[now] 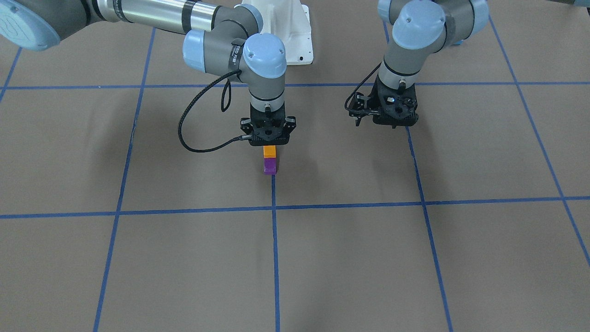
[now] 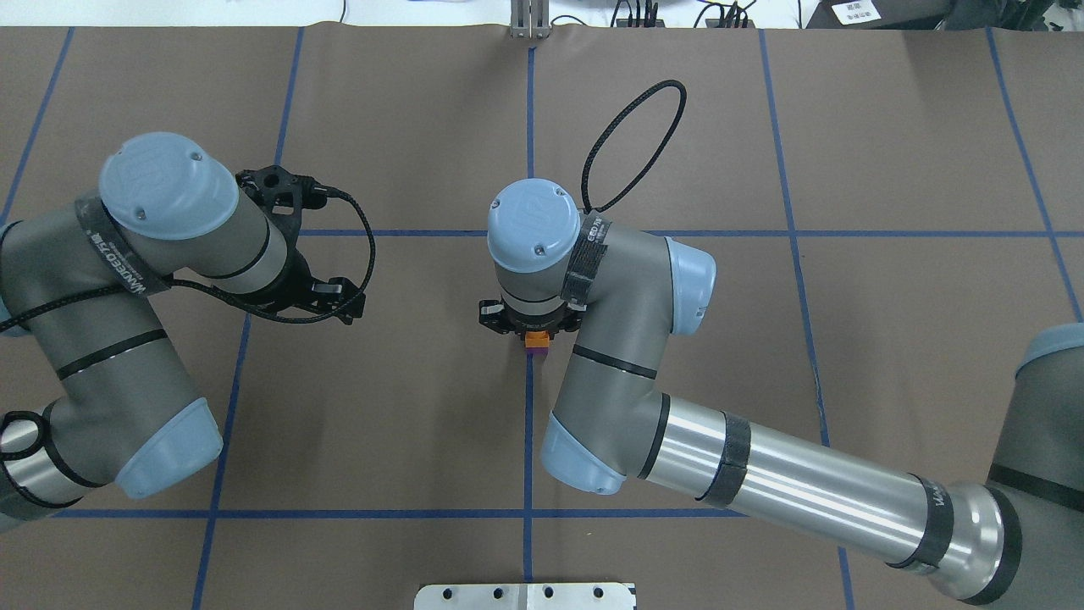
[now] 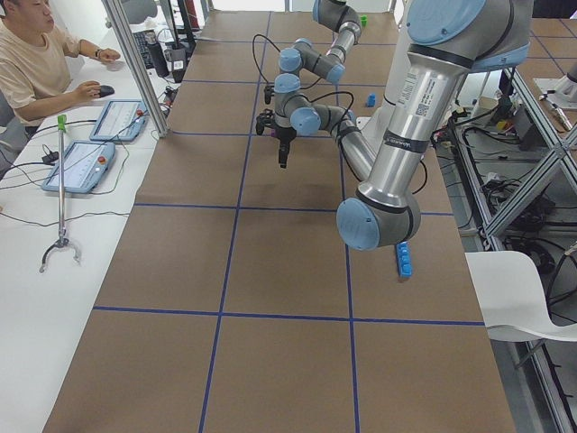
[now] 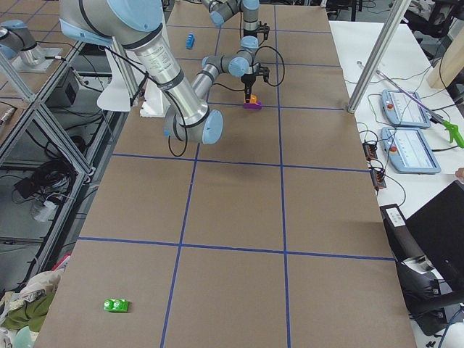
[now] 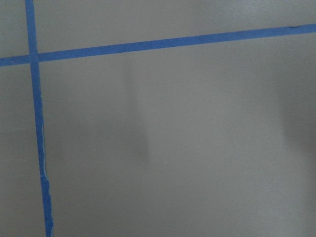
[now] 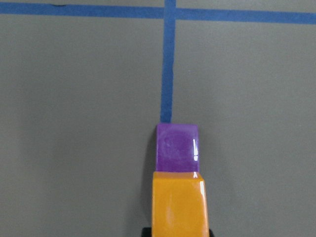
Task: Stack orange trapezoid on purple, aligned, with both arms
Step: 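Align and lower the orange block onto the purple block, then open the right gripper to release the orange block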
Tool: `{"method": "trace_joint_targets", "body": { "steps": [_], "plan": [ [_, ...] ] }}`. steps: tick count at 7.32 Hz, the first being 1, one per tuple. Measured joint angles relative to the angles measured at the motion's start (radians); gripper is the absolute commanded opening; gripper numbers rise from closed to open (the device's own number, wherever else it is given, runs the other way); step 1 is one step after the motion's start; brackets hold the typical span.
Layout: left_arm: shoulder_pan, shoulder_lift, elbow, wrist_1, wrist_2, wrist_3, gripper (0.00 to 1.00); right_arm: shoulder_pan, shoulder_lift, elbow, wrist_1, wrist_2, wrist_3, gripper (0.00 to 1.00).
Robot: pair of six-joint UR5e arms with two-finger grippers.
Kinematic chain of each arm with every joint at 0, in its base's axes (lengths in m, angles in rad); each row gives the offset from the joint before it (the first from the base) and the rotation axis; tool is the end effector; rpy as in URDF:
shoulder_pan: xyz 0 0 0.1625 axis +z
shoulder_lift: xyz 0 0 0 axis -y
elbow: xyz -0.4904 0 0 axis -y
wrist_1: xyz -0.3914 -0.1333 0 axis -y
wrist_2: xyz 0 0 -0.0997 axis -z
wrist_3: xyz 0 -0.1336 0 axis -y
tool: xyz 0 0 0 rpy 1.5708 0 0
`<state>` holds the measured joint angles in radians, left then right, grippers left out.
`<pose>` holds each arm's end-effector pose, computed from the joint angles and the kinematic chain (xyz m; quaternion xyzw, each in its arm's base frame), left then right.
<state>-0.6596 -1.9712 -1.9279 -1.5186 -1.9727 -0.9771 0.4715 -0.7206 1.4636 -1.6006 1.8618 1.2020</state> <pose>0.4491 -0.4508 0.3742 0.0467 0.3840 0.0386 0.9213 -0.6837 -0.4552 0.2529 0.0168 -0.3708 -0.0030 0.9286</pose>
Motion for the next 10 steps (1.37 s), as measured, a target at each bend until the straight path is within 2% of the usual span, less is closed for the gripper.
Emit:
{"method": "trace_joint_targets", "body": {
  "steps": [1,6,8,10],
  "plan": [
    [0.000,0.000,0.000,0.000,0.000,0.000,1.00,-0.001,0.001,0.000,0.000,-0.002,0.001,0.99],
    [0.000,-0.001,-0.001,0.000,0.000,0.000,1.00,0.006,0.002,0.027,-0.001,0.000,0.012,1.00],
    [-0.009,0.002,-0.013,0.001,0.000,0.007,1.00,0.033,-0.071,0.163,-0.015,0.014,0.015,1.00],
    [-0.052,0.030,-0.037,0.001,-0.012,0.065,1.00,0.116,-0.285,0.395,-0.018,0.081,0.003,1.00]
  ]
}}
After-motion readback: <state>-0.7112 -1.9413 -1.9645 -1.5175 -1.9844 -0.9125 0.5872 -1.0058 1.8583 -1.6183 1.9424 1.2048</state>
